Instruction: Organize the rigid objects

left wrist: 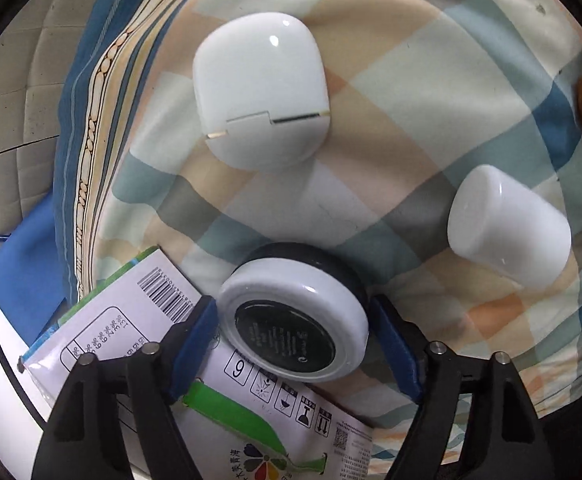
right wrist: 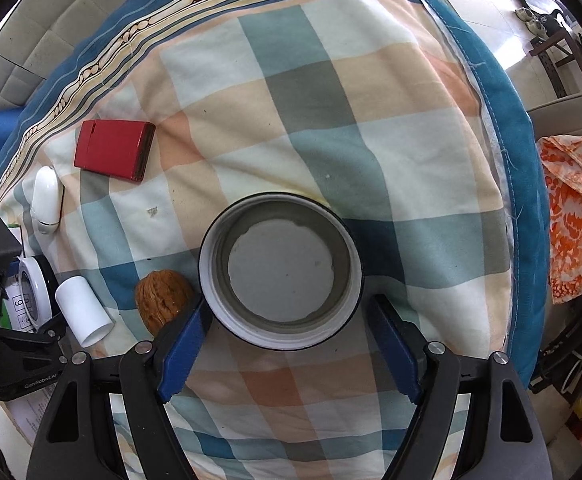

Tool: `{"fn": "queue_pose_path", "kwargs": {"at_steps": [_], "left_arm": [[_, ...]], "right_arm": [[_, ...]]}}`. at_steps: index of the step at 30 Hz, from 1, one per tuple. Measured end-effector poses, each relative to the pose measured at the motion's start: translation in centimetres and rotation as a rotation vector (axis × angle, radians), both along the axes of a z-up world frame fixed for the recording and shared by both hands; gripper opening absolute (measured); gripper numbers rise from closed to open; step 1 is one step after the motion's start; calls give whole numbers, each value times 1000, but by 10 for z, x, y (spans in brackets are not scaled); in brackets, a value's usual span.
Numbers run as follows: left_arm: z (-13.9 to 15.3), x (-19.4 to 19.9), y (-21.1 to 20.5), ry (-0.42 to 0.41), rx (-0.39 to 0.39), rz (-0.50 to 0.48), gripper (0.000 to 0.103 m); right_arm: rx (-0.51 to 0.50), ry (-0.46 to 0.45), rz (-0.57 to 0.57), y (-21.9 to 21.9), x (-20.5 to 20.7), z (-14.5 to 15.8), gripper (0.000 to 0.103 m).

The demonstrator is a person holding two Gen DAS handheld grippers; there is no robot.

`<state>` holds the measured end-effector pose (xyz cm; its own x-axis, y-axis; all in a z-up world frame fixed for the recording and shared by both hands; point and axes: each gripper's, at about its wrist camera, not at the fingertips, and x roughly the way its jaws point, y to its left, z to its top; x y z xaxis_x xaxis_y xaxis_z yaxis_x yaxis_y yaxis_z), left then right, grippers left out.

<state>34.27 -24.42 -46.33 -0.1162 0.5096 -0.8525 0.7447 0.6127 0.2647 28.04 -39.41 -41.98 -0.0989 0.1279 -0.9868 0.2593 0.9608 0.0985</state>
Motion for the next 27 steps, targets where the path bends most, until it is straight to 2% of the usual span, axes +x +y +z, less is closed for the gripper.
{"fn": "queue_pose_path", "kwargs": {"at_steps": [5, 8, 12, 17, 20, 22, 23, 24, 27], "left_arm": [[-1, 1, 10, -31, -23, 44, 75], [12, 2, 29, -34, -95, 116, 75], [22, -13, 21, -48, -176, 170, 75], [40, -21, 17, -153, -319, 357, 75], [42, -24, 25, -175, -346, 431, 76], [39, -26, 36, -162, -362, 510, 76], [34, -31, 42, -146, -378, 561, 77], [32, -33, 45, -143, -381, 573, 77], [26, -40, 44, -139, -372, 545, 77]], "right_arm": [[0, 2, -5, 11, 0, -1, 82], [-1, 2, -3, 11, 0, -2, 82], [0, 5, 4, 7, -6, 1, 82], [0, 2, -9, 2, -10, 0, 80], [-12, 1, -16, -2, -11, 0, 76], [-34, -13, -17, -5, -13, 3, 67], [-47, -19, -21, -7, -15, 5, 58], [-62, -17, -20, -8, -17, 6, 49], [-66, -18, -9, -11, -22, 9, 38]]}}
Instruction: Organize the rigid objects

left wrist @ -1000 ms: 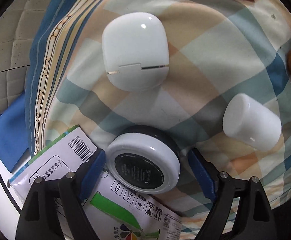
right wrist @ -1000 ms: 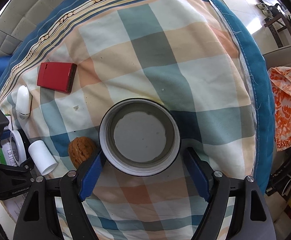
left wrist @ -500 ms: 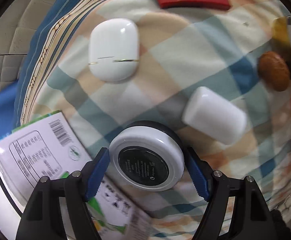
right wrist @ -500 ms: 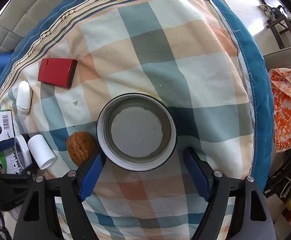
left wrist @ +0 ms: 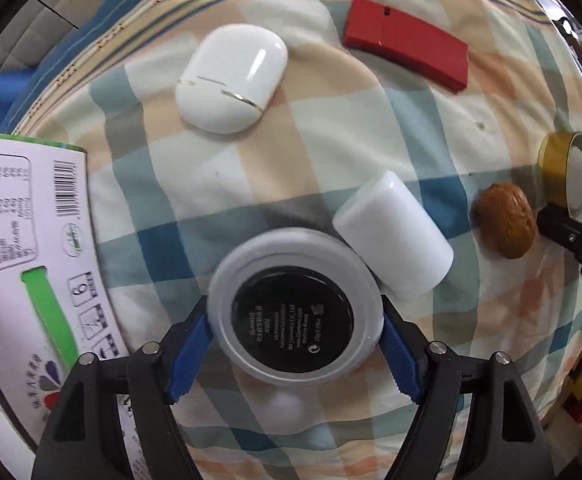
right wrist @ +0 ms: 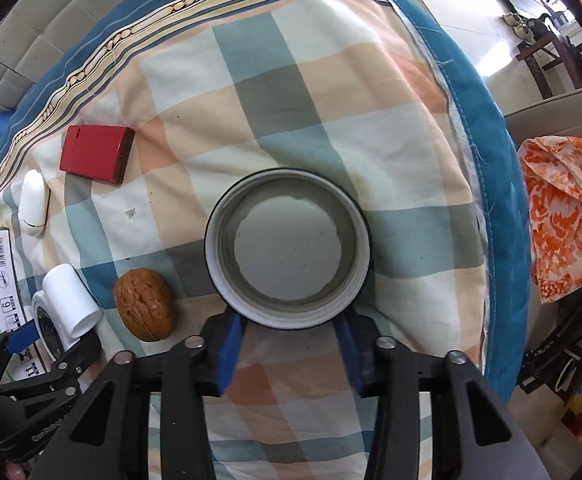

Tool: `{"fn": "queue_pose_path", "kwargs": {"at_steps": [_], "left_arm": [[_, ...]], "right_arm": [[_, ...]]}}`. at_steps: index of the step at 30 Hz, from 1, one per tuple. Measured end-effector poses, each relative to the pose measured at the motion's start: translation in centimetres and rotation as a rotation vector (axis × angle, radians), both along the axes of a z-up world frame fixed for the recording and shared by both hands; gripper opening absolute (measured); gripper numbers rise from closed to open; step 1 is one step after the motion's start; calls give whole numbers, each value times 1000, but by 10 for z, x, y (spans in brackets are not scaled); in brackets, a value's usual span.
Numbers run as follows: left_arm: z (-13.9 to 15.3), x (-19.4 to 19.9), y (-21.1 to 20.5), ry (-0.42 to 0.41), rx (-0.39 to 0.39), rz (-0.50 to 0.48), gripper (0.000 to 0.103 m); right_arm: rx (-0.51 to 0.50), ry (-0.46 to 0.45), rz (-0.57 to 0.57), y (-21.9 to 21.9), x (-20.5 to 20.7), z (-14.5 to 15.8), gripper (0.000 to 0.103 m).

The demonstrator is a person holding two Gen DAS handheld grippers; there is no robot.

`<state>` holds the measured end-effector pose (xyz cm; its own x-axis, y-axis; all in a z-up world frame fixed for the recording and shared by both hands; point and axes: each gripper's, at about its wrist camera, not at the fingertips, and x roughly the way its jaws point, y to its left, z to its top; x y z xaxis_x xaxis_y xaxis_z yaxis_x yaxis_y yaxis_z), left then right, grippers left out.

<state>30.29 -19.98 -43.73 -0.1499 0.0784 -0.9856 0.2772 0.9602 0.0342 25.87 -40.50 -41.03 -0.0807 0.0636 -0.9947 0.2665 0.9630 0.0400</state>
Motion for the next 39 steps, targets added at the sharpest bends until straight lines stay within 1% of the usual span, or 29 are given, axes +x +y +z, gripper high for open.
{"fn": "queue_pose_path", "kwargs": {"at_steps": [1, 3, 4, 5, 7, 8, 10, 13, 15, 17, 19, 20, 22, 23, 24, 25, 27, 29, 32, 35, 37, 39], "left_arm": [[-2, -4, 2, 4, -7, 8, 77], [-2, -7, 2, -10, -21, 27, 77], [-2, -7, 7, -19, -25, 28, 77], [-3, -6, 13, -23, -24, 23, 77], [3, -14, 2, -25, -30, 19, 76], [3, -15, 1, -26, -33, 15, 72], [3, -11, 2, -39, -40, 8, 72], [3, -26, 4, -54, -37, -7, 72], [11, -37, 4, -63, -53, -5, 71], [16, -48, 17, -72, -64, 2, 71], [19, -54, 23, -79, -79, 21, 71], [21, -58, 24, -80, -85, 26, 71], [26, -62, 30, -84, -102, 41, 71], [30, -69, 30, -89, -106, 45, 71], [32, -71, 33, -90, -103, 45, 71], [34, -73, 35, -95, -106, 47, 71], [38, -75, 38, -103, -105, 47, 71], [42, -72, 37, -111, -103, 51, 71], [50, -66, 35, -125, -102, 64, 71], [53, -60, 37, -141, -96, 75, 71], [53, -56, 38, -150, -87, 79, 71], [52, -55, 40, -151, -84, 82, 71]], "right_arm": [[-1, 4, 6, -1, -3, 1, 34], [1, 8, 11, -6, -9, 3, 23], [2, 11, 12, -9, -12, 4, 20], [19, 7, 5, -14, -17, 5, 18], [59, 9, -10, -18, -21, 4, 19], [73, 3, -20, -22, -23, 6, 19], [64, -6, -33, -30, -30, 7, 19], [75, -10, -47, -36, -37, 7, 18], [67, -9, -50, -37, -39, 8, 9], [68, -14, -54, -38, -42, 8, 4], [87, -8, -49, -40, -45, 10, 5], [101, -9, -52, -37, -40, 9, 5], [116, -38, -45, -37, -42, 19, 9], [104, -47, -43, -38, -43, 23, 16], [93, -60, -45, -39, -43, 28, 29], [93, -78, -54, -38, -44, 33, 37], [91, -113, -88, -40, -42, 41, 62], [81, -136, -111, -42, -36, 45, 71], [83, -130, -110, -40, -15, 40, 71], [83, -89, -92, -21, 10, 24, 72], [60, -67, -71, -16, 22, 12, 72], [32, -42, -75, -12, 28, 2, 70]]}}
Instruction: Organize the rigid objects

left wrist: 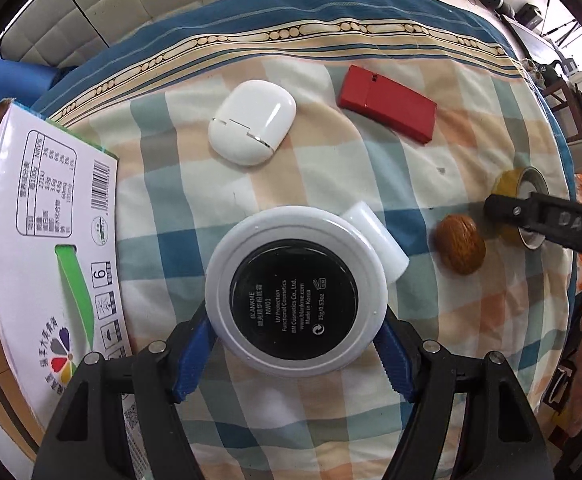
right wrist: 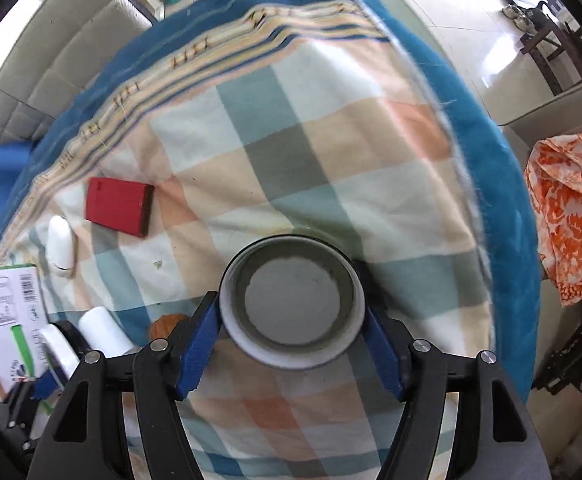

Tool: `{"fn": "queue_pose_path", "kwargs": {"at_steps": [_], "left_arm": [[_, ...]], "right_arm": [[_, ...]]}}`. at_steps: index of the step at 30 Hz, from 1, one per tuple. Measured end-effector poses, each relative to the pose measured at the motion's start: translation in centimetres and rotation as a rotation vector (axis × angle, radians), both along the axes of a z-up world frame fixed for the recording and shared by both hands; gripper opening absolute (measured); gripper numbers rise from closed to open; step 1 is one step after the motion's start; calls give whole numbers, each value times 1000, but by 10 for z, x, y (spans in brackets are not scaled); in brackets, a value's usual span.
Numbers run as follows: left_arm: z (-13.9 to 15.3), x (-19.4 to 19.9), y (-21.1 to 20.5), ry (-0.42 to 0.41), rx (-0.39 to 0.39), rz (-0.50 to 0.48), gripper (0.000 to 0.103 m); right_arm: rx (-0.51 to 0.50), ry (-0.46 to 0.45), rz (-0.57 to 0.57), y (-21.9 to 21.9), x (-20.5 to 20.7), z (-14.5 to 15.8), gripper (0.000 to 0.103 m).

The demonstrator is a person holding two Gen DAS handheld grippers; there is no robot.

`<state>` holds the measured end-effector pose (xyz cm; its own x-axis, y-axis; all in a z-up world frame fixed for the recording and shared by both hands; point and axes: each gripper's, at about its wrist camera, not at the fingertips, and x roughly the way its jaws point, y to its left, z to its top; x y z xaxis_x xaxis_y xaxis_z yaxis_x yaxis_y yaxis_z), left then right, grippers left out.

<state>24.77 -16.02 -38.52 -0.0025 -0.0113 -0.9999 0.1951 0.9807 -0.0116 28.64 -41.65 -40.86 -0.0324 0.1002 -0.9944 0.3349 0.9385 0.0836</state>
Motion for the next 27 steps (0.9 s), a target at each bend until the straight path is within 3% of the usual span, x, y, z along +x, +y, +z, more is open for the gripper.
{"fn": "queue_pose_path", "kwargs": {"at_steps": [5, 11, 12, 27], "left_arm": [[5, -1, -2, -6, 7, 2, 71], [12, 2, -3, -23, -2, -5, 71], [15, 17, -9, -28, -4, -8, 71], [114, 3, 5, -162, -145, -30, 71]], "right_arm": [[-74, 18, 12, 13, 9, 0, 67], [-66, -12, 33, 17, 0, 17, 66], [-68, -23, 41, 19, -3, 22, 66], [-4, -163, 139, 60, -63, 106, 66]]}}
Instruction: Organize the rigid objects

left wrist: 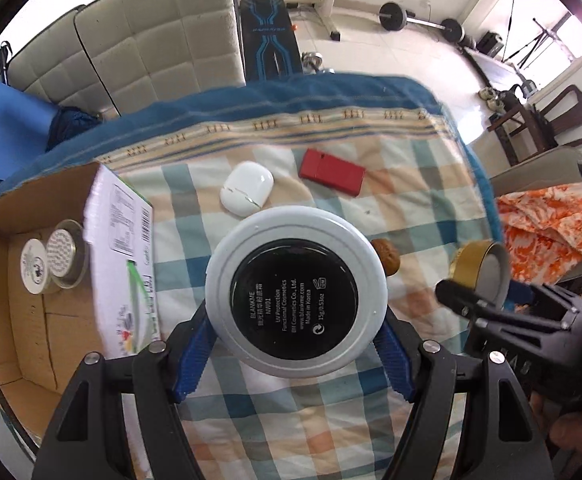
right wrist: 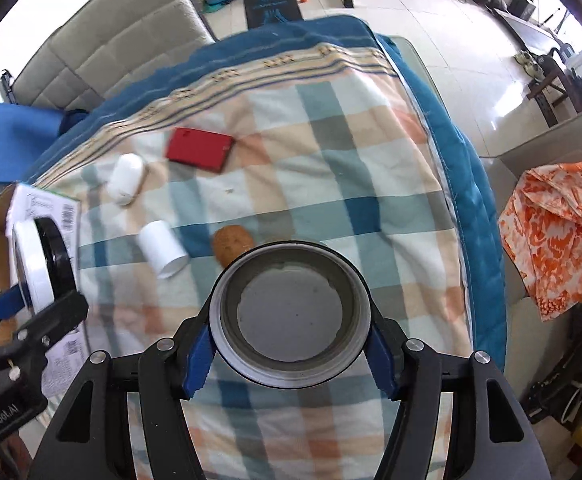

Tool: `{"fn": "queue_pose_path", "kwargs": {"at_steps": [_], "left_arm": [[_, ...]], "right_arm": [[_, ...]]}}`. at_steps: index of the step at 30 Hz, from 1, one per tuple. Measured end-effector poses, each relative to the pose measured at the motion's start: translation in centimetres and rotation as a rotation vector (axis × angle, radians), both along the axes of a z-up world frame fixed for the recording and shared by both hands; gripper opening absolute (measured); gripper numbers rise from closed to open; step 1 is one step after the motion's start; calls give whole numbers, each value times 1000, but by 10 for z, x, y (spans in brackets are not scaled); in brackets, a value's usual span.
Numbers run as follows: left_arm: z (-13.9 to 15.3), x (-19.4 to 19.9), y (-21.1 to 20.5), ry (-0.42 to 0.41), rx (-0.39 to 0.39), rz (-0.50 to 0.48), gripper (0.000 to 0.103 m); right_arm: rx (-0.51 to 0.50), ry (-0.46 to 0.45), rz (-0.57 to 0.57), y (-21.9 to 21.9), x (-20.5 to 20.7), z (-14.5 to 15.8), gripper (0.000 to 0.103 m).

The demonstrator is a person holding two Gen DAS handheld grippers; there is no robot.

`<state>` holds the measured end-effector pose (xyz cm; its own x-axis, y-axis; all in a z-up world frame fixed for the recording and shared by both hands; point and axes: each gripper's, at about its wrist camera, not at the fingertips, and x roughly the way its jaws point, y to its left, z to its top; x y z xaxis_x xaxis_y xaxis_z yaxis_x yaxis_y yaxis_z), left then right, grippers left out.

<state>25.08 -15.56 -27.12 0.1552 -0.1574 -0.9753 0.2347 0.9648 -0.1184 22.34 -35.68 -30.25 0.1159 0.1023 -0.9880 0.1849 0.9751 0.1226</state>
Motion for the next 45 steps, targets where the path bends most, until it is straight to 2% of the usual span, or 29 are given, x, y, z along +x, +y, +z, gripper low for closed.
{"fn": "queue_pose_path", "kwargs": {"at_steps": [4, 9, 12, 18, 25, 34, 41, 45], "left_arm": [[31, 3, 23, -60, -29, 15, 71], [67, 1, 77, -134, -34, 40, 71], [78, -2, 116, -154, -8, 54, 71], [75, -3, 199, -155, 52, 97, 71], [62, -4, 268, -146, 98, 135, 71], [33, 2, 312, -92, 81, 162, 71], [-21, 16, 325, 10, 88, 156, 71], [-56, 28, 328, 65, 128, 144, 71]], "right_arm": [[31, -64, 43, 33, -4, 39, 66], [51, -127, 88, 93, 0, 80, 66], [54, -142, 101, 140, 2, 92, 66], [51, -136, 100, 231, 5, 93, 66], [47, -110, 84, 308, 10, 74, 66], [29, -66, 83, 347, 21, 46, 66], [47, 4, 65, 359, 30, 3, 66], [54, 61, 60, 363, 35, -30, 66]]}}
